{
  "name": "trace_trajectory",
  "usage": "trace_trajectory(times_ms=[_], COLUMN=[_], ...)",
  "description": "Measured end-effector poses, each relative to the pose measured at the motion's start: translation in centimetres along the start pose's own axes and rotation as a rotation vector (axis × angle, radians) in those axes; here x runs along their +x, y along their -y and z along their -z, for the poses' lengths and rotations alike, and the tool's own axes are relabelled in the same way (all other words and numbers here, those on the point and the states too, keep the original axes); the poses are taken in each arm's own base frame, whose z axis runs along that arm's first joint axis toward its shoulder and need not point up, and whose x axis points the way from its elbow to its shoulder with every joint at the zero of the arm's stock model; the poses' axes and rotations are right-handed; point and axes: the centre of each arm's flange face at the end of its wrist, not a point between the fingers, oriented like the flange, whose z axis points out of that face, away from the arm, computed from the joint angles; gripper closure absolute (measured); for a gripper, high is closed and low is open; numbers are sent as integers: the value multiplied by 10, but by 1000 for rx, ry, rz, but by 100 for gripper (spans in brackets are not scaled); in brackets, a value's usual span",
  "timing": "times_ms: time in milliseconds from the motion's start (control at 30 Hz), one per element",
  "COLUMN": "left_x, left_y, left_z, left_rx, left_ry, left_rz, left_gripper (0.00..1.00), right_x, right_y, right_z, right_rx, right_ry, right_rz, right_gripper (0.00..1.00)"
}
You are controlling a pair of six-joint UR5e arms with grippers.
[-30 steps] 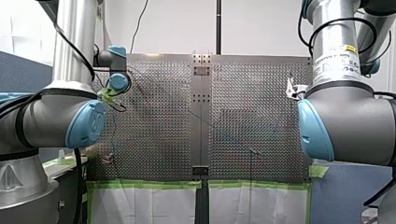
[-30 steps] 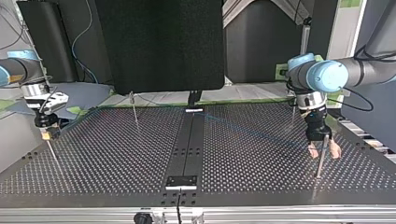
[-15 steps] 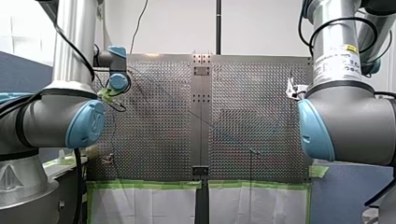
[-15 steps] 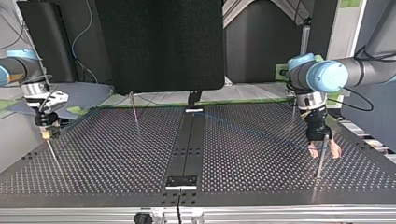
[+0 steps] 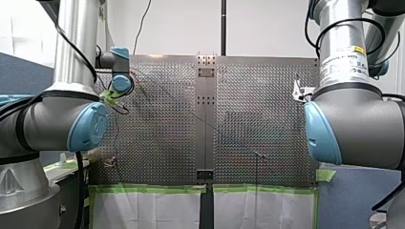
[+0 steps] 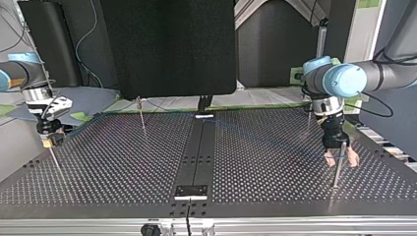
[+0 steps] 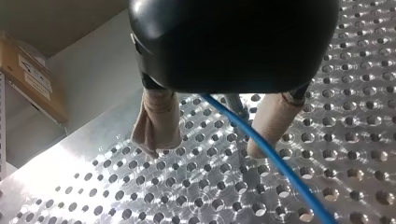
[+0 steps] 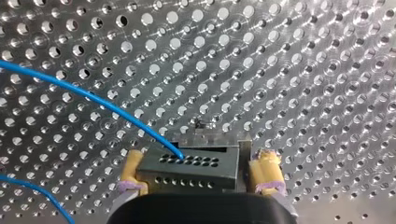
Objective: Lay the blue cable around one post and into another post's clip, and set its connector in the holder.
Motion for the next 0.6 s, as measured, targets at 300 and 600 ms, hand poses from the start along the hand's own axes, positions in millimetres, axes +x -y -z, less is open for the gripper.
trace_trajectory(times_ms=[300,600], left_x=[0,1], left_y=[0,1], left_z=[0,1], left_rx=[-2,-1], left_ry=[2,0], left_rz=[0,0], left_gripper=[0,0], right_x=[10,6], right_y=[-1,1], right_z=[-4,-1], right_rx=[2,-4], right_ry=[-13,45], right_rz=[8,-23], right_gripper=[0,0])
